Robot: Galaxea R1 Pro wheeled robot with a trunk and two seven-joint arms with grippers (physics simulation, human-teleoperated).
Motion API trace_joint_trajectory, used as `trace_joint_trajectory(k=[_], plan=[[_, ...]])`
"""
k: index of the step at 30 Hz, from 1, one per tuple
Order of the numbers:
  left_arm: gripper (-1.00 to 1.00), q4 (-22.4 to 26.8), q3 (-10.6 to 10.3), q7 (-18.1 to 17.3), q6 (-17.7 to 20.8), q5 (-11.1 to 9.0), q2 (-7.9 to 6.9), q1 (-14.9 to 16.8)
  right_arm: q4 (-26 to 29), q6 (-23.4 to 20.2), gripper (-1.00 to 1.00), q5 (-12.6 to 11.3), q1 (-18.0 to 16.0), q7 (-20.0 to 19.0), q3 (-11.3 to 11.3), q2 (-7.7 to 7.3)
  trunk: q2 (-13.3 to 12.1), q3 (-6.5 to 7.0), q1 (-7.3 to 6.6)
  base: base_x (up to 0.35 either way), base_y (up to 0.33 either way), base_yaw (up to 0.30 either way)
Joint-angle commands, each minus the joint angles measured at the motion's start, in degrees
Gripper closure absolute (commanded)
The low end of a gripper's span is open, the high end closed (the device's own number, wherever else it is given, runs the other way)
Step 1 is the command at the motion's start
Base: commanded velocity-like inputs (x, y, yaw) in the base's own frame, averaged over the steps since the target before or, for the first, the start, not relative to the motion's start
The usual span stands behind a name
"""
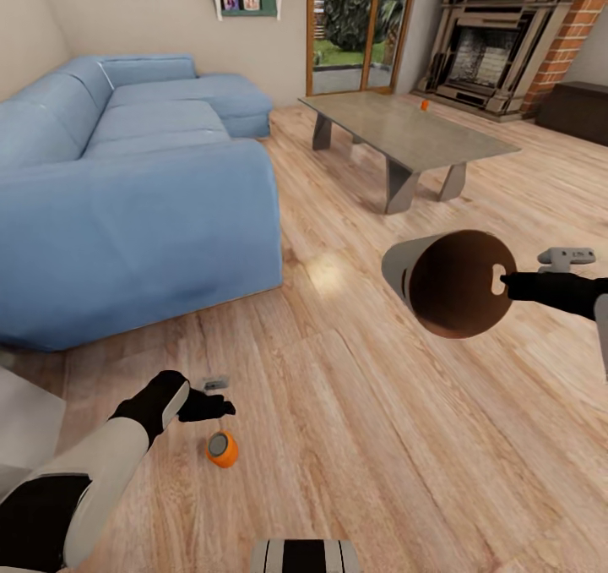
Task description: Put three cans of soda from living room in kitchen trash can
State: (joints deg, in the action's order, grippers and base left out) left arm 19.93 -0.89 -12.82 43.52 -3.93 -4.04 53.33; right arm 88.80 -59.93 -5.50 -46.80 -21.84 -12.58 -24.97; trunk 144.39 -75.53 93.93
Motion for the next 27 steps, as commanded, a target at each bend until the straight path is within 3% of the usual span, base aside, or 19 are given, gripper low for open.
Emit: trace_joint_trajectory(k=[1, 8, 17, 27], plan=[[-1.00, 0.01, 0.01, 0.00, -0.16, 0.02, 0.00, -0.02, 0.04, -0.07, 1.00, -0.89, -0.04, -0.14, 0.11, 0.00, 0.02, -0.22, 0.01, 0.000, 0.000, 0.000], [-1.00, -0.05, 0.01, -0.04, -0.85, -0.16, 0.00, -0.54, 1.55, -0.07, 1.00, -0.89, -0.04, -0.12, 2.00, 0.23, 0.12, -1.77, 0.19, 0.000, 0.000, 0.000], [-1.00, 0.00, -0.05, -0.10, -1.05, -0.05, 0.00, -1.62, 1.80, -0.07, 1.00, -0.91, -0.04, 3.62, 3.69, 2.87, 0.24, -3.76, 0.42, 0.000, 0.000, 0.000], [-1.00, -0.06, -0.04, -0.18, -2.01, 0.08, 0.00, -1.73, 1.81, -0.07, 1.00, -0.92, -0.04, 4.79, 5.19, 3.33, 0.34, -5.54, 0.63, 0.000, 0.000, 0.000]])
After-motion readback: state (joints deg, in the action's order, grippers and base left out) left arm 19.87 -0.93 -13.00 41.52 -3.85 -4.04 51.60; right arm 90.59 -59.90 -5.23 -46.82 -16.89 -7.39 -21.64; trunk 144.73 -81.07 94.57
